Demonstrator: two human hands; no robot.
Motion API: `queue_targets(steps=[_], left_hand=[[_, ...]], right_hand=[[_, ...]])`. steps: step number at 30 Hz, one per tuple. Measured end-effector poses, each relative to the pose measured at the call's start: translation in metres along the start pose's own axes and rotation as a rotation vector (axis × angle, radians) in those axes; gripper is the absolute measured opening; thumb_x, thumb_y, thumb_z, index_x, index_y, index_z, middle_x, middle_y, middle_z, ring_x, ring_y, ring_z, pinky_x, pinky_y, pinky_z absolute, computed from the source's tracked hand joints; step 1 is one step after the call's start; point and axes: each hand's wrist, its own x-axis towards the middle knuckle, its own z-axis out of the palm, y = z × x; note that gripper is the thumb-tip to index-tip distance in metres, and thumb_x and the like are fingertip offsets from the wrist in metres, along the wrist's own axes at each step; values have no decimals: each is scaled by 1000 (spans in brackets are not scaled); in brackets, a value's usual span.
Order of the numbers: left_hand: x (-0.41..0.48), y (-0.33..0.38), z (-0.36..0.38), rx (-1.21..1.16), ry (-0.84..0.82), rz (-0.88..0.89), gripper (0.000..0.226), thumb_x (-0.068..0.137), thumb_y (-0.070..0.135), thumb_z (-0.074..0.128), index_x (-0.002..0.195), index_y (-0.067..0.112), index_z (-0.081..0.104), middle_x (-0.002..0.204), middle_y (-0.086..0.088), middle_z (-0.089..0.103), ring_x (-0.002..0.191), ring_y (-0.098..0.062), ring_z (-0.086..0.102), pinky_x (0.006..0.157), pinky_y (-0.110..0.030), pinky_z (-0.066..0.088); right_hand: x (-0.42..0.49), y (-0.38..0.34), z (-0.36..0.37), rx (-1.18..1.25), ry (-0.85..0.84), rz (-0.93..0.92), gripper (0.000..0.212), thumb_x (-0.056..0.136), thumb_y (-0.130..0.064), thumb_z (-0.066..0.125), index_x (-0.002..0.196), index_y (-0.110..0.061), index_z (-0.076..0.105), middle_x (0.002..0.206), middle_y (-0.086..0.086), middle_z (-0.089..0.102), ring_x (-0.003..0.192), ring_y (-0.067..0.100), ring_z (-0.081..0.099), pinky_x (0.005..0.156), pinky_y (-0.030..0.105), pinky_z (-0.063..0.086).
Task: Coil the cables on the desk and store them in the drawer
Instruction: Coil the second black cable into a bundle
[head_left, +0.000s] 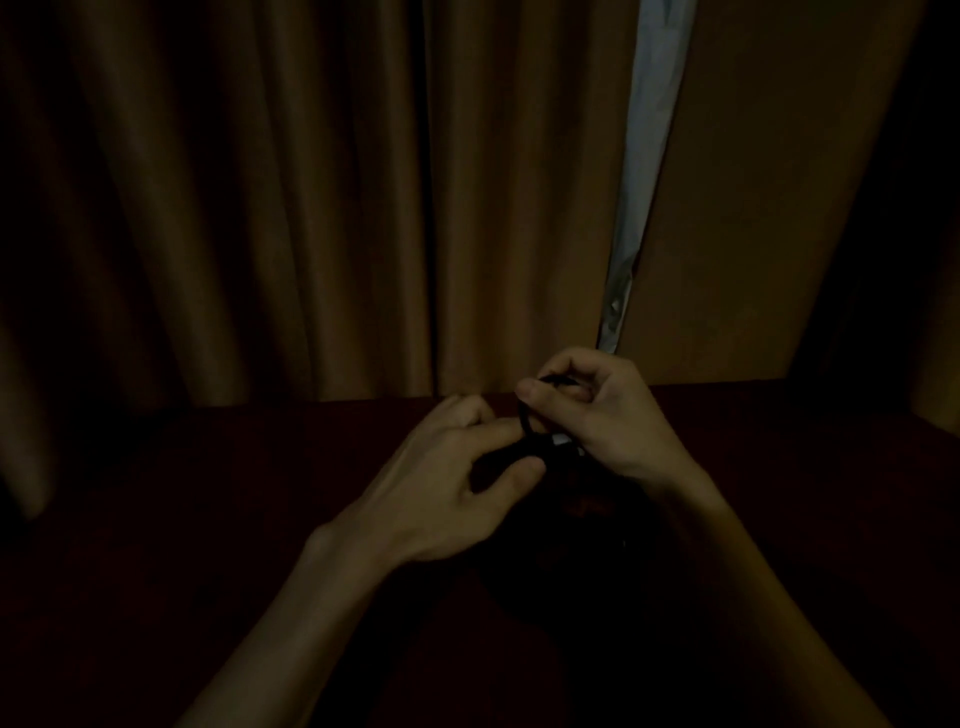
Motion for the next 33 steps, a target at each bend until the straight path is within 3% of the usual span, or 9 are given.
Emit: queue_targets(steps=[5,9,14,20,23,26,28,30,33], left_hand=[[2,12,1,-208,144,-54,33,87,49,69,117,36,73,92,8,63,87,-13,65,76,-33,54],[2,19,3,-339,193,-127,30,86,44,66,111,30,76,94,9,67,90,-14,68,77,-28,54],[5,24,2,-498,202,-220,30,75,58,77,96,38,77,94,13,70,88,-5,69,73,-16,48],[6,26,-4,-632,96,-216,11,89,23,74,100,26,75,79,14,69,67,2,62,61,-15,45],[5,26,-8,-662,111,-192,16,89,29,71,104,29,75,83,7,71,70,-4,65,62,-19,47],[5,20,-10,-699,207,-181,17,91,36,73,107,42,75,93,-7,76,78,-28,70,69,-29,52],[5,17,-11,-708,256,-179,23,87,38,77,110,38,75,95,-8,76,78,-26,70,70,-27,52],[7,17,-13,-725,298,-211,26,81,34,84,106,30,77,86,-2,76,72,-10,67,64,-18,49],[7,16,-15,-682,386,-223,22,81,30,79,103,25,77,89,1,77,75,-15,70,65,-24,52]], right_hand=[[1,-1,3,122,75,43,24,86,-16,75,80,3,62,64,4,69,58,8,66,56,18,49],[2,-4,4,276,104,167,21,87,-14,74,72,-6,63,65,6,69,56,11,63,53,20,49],[5,-6,6,205,108,154,19,90,-13,74,71,-14,75,71,6,70,65,13,65,62,25,50],[5,-8,-1,349,28,231,18,92,-19,69,77,-9,65,76,13,62,61,18,58,54,26,45],[6,-5,-6,388,7,248,19,85,-25,70,75,-11,64,80,16,59,59,16,53,46,22,38],[6,0,-4,374,22,254,21,96,-19,64,74,-16,65,77,9,56,52,8,42,39,18,21],[6,2,0,338,15,248,23,101,-16,57,82,-19,69,66,-2,52,44,3,32,39,21,13],[5,2,3,270,-55,205,19,101,-26,56,101,-17,72,58,-7,49,41,3,24,42,26,7],[4,2,3,145,-127,189,30,102,-38,55,118,-20,72,60,4,42,43,8,23,45,28,9]])
